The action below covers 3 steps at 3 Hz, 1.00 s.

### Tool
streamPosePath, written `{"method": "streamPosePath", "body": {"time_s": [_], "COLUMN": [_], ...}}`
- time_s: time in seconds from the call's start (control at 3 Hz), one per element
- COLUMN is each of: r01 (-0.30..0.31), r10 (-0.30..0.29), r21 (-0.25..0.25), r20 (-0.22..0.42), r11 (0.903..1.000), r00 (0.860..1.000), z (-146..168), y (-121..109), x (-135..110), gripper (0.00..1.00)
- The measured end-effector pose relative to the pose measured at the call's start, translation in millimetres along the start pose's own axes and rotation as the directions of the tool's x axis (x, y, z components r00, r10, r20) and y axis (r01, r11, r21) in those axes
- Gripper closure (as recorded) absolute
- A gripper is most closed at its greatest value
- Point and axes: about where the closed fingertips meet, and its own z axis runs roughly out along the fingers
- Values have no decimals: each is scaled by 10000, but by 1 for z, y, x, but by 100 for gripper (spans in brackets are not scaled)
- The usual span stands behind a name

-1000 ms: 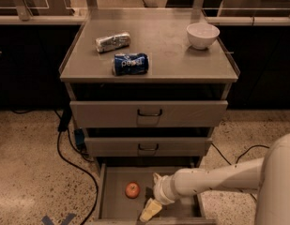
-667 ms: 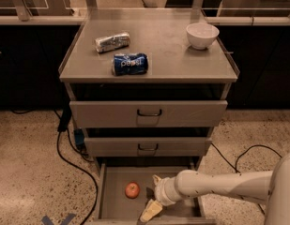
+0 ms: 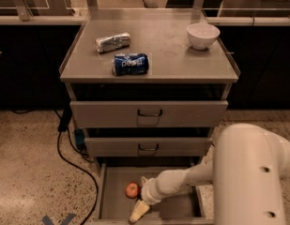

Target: Pick apple from bottom drawer and place on counter

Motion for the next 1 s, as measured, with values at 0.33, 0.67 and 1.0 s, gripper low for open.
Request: {"method": "streamPosePath", "body": {"time_s": [0.33,0.67,1.0], "r01": [451,452,573], "r10": [-451,-452,-576], "r21": [0,-1,-121], "r20": [112,110,-226], "r11": [9990,9990,9983], "r00": [9989,9989,9981], "z": [17,17,38], "y": [0,0,-3], "x": [-25,-25,-18], "gripper": [0,0,0]}}
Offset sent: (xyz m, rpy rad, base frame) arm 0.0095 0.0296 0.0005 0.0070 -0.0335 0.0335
